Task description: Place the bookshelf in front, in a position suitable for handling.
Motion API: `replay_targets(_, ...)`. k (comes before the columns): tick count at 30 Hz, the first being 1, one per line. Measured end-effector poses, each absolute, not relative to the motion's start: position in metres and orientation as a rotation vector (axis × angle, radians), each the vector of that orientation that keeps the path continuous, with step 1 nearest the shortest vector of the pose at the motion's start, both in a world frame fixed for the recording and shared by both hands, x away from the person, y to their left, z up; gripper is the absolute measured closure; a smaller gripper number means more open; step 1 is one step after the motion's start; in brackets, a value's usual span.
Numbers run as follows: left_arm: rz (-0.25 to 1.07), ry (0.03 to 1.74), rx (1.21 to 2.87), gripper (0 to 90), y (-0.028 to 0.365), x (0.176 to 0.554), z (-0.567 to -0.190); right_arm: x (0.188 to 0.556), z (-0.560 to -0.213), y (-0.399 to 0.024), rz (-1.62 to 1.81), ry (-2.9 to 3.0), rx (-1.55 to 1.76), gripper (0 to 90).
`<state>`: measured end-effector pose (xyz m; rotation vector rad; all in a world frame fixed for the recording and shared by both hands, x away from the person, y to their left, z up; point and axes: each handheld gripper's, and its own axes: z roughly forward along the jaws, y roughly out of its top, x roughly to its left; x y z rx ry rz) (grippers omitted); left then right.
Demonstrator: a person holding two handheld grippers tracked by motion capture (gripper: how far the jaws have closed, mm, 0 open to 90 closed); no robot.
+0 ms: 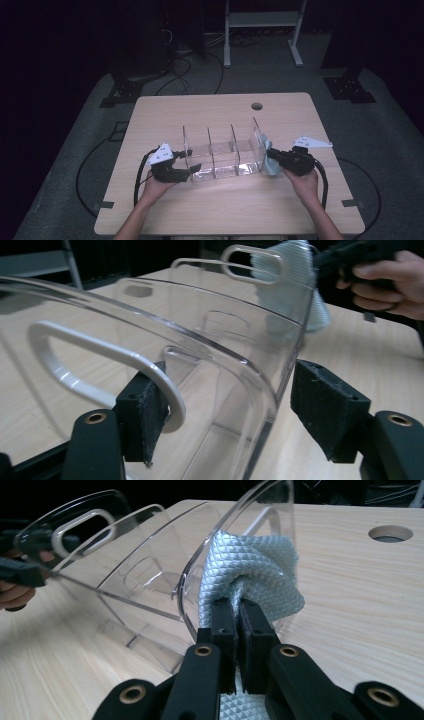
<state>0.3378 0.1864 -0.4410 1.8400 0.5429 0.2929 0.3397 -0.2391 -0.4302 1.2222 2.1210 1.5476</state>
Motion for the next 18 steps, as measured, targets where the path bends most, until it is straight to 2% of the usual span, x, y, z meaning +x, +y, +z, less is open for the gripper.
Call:
replay_targets(8, 0.305, 0.547, 1.856, 35.2, 0.187, 0.332, -0.439, 0.348, -0.431, -0.239, 1.540, 2.125, 1.234, 86.3)
replay_targets(18, 0.318, 0.570, 1.844, 36.5, 0.178, 0.331, -0.440, 0.322, -0.422, -0.249, 1.577, 2.089, 1.190, 86.3)
